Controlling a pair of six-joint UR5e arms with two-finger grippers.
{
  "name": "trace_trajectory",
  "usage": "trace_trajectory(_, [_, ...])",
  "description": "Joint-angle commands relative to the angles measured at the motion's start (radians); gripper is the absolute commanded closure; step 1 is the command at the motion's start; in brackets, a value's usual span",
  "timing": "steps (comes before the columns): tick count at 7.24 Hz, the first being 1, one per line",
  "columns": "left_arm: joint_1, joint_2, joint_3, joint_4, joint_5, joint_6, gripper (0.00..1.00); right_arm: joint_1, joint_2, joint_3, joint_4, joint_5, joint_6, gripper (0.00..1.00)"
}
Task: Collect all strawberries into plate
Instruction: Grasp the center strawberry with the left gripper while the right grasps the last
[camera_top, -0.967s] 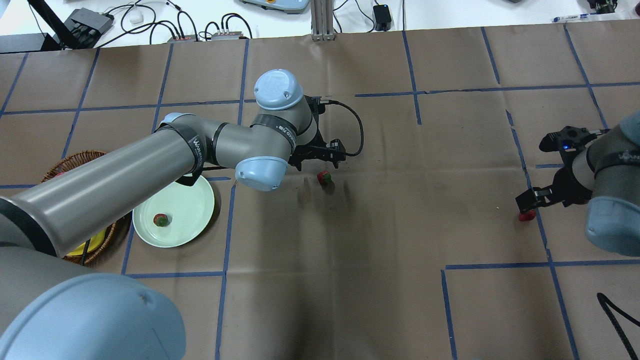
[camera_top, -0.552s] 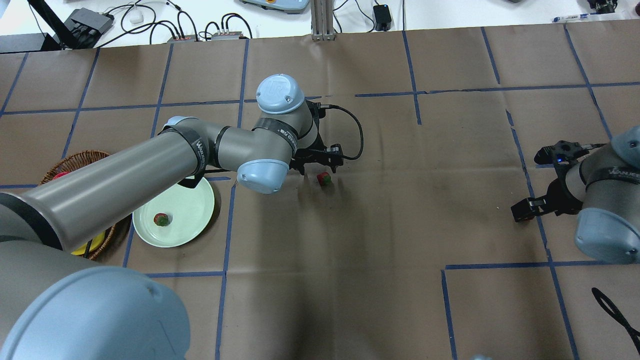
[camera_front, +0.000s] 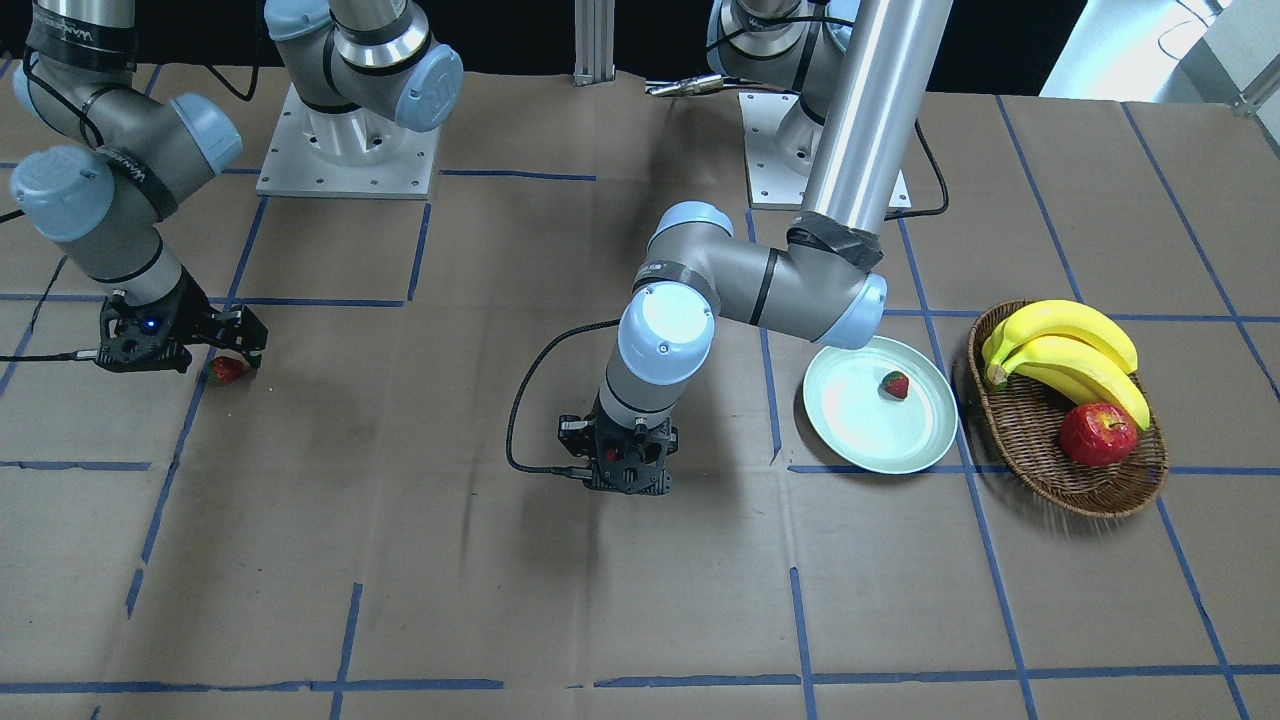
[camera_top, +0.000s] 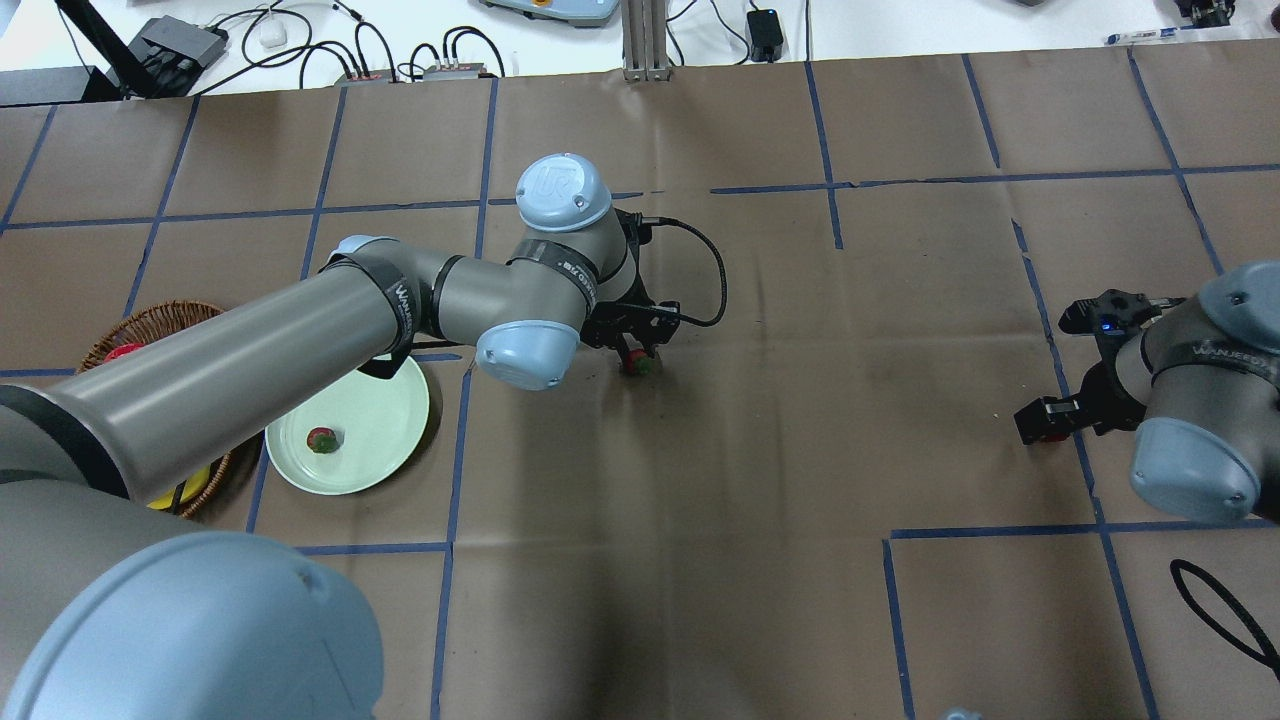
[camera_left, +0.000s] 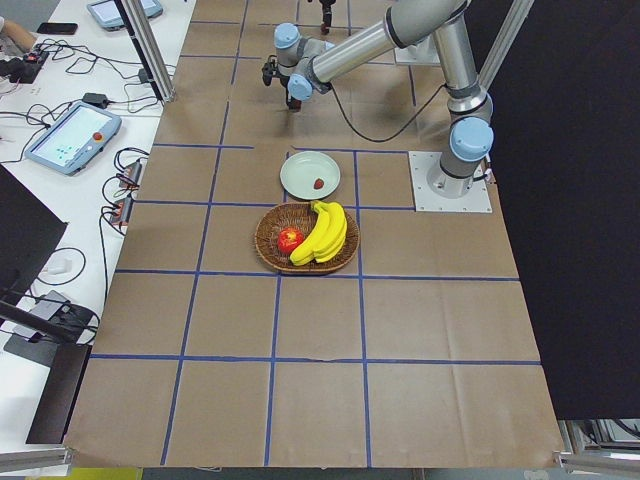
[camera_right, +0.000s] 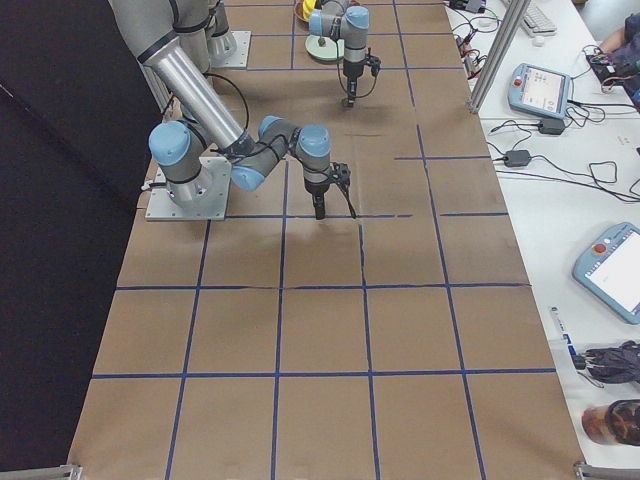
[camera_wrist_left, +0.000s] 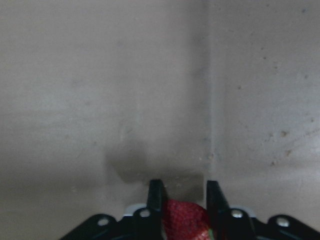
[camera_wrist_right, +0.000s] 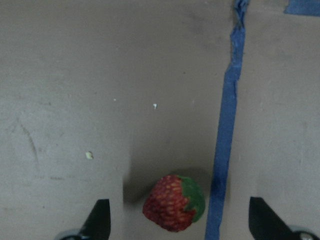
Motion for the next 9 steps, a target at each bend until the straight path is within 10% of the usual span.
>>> trace_trajectory(1, [0.004, 0.023, 0.0, -0.002, 0.002, 0.006, 1.0, 0.0, -0.007, -0.001, 0.006, -0.002, 0.008, 0.48])
trace_trajectory(4, [0.103, 0.145, -0.007, -0.133, 0.127, 0.273, 1.0, 0.002, -0.013, -0.004, 0.007, 0.0, 0.008, 0.92])
trace_trajectory(9, [0.465, 0.339, -0.334, -0.056, 0.294, 0.785, 1.0, 0.122, -0.131, -0.054, 0.051, 0.002, 0.16, 0.93])
